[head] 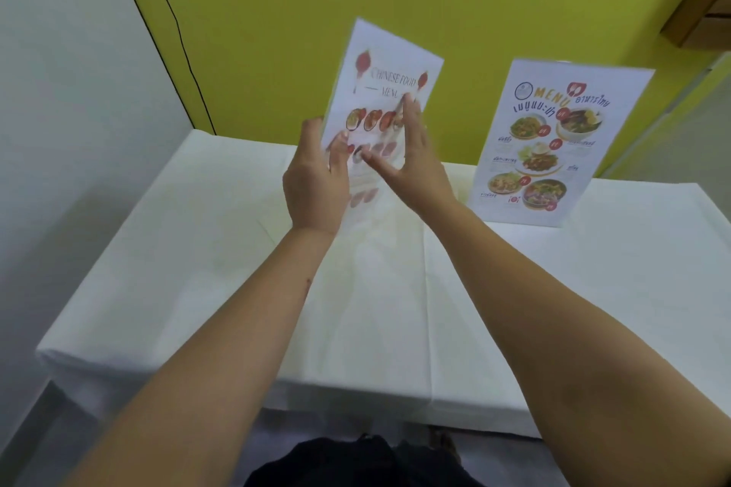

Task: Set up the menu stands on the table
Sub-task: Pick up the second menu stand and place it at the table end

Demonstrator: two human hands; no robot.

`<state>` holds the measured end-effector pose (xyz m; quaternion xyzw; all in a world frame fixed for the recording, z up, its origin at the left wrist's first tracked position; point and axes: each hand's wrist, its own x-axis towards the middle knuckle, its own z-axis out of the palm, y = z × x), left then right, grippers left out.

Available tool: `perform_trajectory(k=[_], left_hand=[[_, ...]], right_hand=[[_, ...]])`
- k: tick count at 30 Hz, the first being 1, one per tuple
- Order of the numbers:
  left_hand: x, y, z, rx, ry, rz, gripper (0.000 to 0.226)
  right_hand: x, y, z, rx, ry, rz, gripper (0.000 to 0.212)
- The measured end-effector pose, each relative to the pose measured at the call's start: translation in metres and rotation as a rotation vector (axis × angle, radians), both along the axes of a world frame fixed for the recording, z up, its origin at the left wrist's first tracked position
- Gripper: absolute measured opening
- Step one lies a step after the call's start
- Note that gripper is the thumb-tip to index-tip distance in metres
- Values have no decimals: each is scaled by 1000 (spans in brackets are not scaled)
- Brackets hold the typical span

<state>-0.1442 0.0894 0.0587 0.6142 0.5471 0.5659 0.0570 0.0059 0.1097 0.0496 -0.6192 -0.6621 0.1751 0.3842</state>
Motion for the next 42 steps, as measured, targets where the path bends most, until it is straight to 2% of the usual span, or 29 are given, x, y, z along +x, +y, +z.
perform_trajectory(k=[3, 5, 8, 15, 21, 24, 29, 31, 34, 37, 42], left_hand=[[2, 1, 5, -91, -197, -71, 34], [1, 3, -2, -179, -260, -97, 34], [-5, 9, -16, -274, -312, -110, 34], [-25, 25, -32, -317, -198, -123, 47], [-51, 32, -44, -461, -79, -77, 58], [-63, 30, -47, -500, -68, -78, 60], [-61, 22, -46, -576, -70, -82, 60], [-59, 16, -50, -594, -90, -89, 57], [-59, 11, -56, -572, -86, -81, 65], [-58, 12, -53, -608, -44, -43, 69], [-44, 7, -36, -725, -25, 2, 61]], right_hand=[[11, -4, -9, 44, -241, -111, 105], [18, -8, -13, 34, -354, -134, 101], [25, -19, -21, -31, -419, -125, 92], [18, -23, -29, -19, -598, -122, 83], [8, -23, -38, 69, -422, -9, 69], [2, -25, -39, 109, -373, -22, 68], [-4, -29, -36, 3, -179, -202, 79], [-4, -32, -37, -70, -102, -259, 80], [-6, -32, -38, -142, -11, -291, 78], [-5, -30, -37, -185, 8, -308, 71], [-8, -25, -35, -238, 30, -304, 70]])
